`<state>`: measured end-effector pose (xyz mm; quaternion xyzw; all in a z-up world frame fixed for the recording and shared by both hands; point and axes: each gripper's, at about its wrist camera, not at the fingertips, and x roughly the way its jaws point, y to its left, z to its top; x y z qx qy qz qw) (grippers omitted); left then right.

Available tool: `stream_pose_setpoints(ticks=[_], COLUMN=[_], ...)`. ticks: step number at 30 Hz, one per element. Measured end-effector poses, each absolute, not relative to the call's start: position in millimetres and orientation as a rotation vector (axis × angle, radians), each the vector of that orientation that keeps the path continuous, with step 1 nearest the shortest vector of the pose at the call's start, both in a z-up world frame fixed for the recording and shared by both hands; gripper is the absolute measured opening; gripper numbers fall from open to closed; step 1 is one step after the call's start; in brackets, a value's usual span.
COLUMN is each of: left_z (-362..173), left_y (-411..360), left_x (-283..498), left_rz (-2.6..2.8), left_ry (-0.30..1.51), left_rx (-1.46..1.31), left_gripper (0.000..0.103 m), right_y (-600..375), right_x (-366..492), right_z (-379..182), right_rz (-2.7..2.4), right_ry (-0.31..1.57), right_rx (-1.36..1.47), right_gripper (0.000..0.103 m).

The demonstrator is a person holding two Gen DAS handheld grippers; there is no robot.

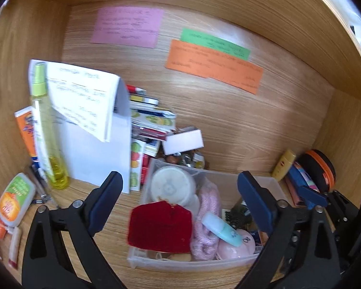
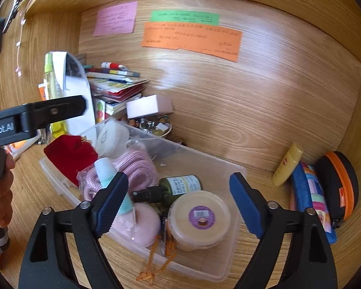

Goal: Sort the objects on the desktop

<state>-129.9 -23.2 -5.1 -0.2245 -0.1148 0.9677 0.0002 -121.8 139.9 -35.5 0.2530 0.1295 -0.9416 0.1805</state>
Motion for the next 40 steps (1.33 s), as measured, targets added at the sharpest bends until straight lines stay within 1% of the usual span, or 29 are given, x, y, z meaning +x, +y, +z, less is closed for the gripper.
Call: stream_pose_setpoints(ticks=[4, 7, 9, 13, 21, 27, 36, 40], left_z=[-0.9, 1.3, 2.1, 0.5, -8.0, -19.6, -28.8, -30.6], left_y=[-22.9, -19.4, -17.1, -14.6, -10.1, 6.2, 27.3, 33.0], left_x=[-119.9, -106.5, -95.0, -75.9, -56.8, -47.9, -45.9, -47.3], left_rz=[3.067, 3.101, 3.120, 3.125, 3.115, 3.119, 3.061, 3.029], left_ry=[-0.309, -0.227, -0.171, -0.111, -0.072, 0.069, 0.115, 0.090], left_rx=[-0.715, -0.696, -0.675, -0.668, -0.709, -0.734, -0.738, -0.738], left_gripper=[0.098, 0.098, 0.099, 0.100, 0.100, 0.100, 0.100, 0.100], right_y=[147.1, 153.8, 157.5, 161.5, 167.9, 169.4, 171.4, 176.9], right_x=[-118.8, -110.8, -105.2, -92.1, -62.7, -44.9, -41.1, -43.2], right_z=[-27.9, -22.7, -20.7, -20.2, -23.7, -26.9, -34.1, -33.6], right_rz=[-2.690, -2.720, -2.737, -2.739, -2.691, -2.660, -2.659, -2.667], right_ry=[0.328, 0.303, 0.303, 0.300, 0.220, 0.187, 0.202, 0.187], right_rx=[0.736, 0.734, 0.728, 0.720, 0.718, 0.697, 0.721, 0.729], right_gripper=[0.087, 0.089, 0.095, 0.095, 0.095, 0.096, 0.096, 0.096])
